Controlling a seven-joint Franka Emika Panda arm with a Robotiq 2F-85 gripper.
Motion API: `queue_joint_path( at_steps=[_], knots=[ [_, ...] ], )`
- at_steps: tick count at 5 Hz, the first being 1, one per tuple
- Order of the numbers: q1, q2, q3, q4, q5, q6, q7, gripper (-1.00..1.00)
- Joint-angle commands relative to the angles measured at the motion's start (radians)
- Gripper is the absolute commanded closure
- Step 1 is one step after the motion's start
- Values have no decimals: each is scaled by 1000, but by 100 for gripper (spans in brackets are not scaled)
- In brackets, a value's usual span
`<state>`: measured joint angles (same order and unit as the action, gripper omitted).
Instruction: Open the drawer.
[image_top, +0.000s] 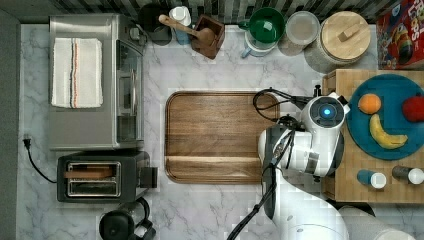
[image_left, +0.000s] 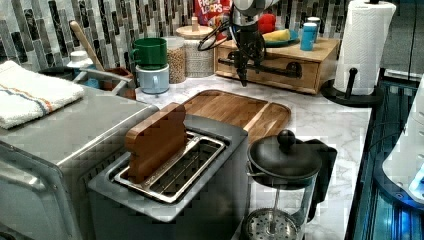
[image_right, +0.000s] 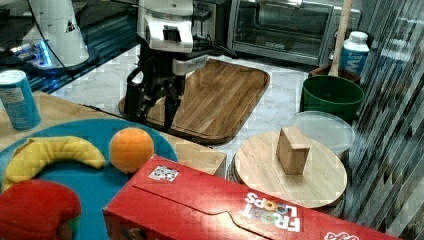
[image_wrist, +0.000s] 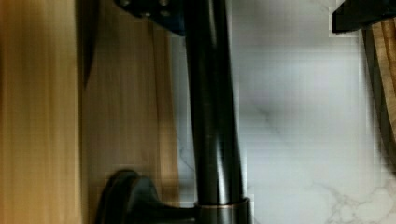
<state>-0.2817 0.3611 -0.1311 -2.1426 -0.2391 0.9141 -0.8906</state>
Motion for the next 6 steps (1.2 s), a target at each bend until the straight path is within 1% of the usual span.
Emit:
queue_joint_path(
  at_steps=[1, 2, 3, 4, 5, 6],
  knots=[
    [112, -39, 180, -7, 98, -17, -52, -100],
    [118, -50, 221, -6, 123, -58, -47, -100],
    [102, -51, 262, -2, 173, -89, -51, -100],
    [102, -67, 278, -24, 189, -86, -63, -100],
    [61, -78, 317, -14, 223, -138, -126, -100],
    [52, -99, 340, -10, 225, -206, -76, -100]
  ],
)
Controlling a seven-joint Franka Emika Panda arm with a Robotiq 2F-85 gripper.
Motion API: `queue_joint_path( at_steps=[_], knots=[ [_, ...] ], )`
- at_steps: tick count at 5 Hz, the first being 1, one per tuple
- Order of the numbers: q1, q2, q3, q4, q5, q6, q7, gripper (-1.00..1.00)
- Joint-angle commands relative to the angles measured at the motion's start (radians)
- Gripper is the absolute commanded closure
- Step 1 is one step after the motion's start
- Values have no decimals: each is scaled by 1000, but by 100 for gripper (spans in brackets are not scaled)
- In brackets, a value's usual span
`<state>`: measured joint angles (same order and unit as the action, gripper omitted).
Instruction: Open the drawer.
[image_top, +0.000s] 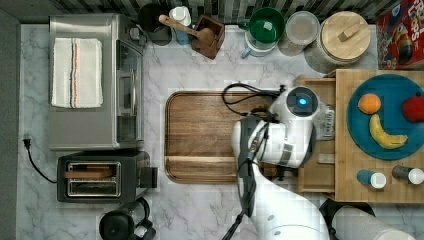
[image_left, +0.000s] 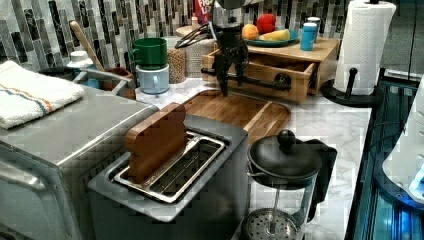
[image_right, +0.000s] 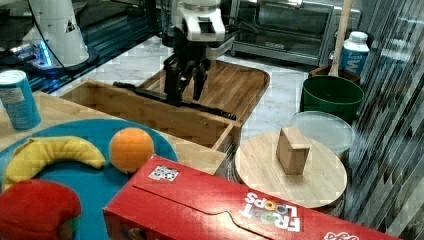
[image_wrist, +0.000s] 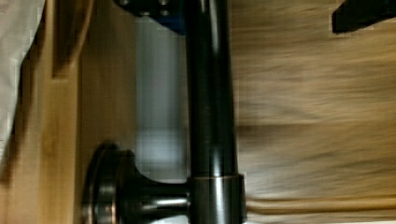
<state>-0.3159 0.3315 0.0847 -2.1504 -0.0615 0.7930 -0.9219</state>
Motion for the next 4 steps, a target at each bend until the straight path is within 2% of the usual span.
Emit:
queue_joint_path(
  at_steps=[1, 4],
  knots=[
    [67, -84, 165, -17, 63, -87, 1, -100],
    [52, -75, 196, -5, 98, -94, 52, -100]
  ],
)
